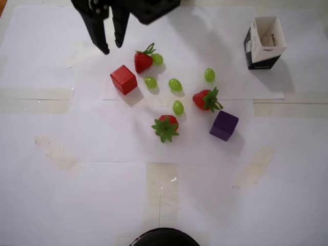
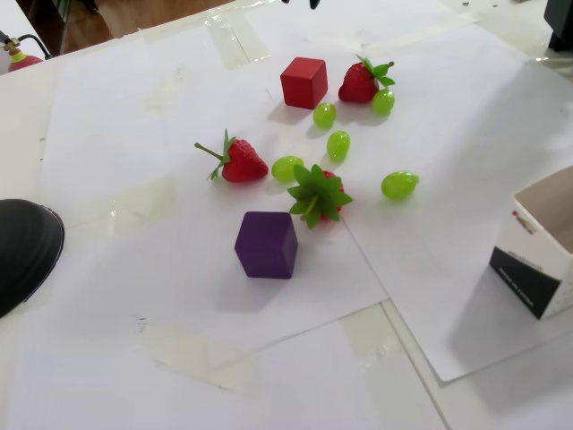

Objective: Put the red cube on top of the purple cube

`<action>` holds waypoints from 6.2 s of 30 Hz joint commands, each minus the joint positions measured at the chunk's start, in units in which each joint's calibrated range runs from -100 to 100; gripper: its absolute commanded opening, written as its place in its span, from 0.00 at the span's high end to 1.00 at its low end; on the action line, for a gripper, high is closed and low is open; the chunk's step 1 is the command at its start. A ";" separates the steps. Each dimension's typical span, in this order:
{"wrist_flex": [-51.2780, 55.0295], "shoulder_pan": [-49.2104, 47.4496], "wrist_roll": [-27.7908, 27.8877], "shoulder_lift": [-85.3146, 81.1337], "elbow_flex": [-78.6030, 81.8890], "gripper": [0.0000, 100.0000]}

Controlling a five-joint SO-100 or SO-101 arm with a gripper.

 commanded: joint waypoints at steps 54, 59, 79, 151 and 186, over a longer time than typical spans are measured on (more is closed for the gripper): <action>-5.60 -0.60 -4.44 18.73 1.10 0.77; -5.77 -0.23 -4.40 19.16 0.82 0.79; -4.87 -1.41 -5.91 17.78 -1.81 0.94; 10.74 -28.61 -14.51 49.59 -73.45 0.95; 9.67 -28.76 -13.24 52.78 -73.27 0.82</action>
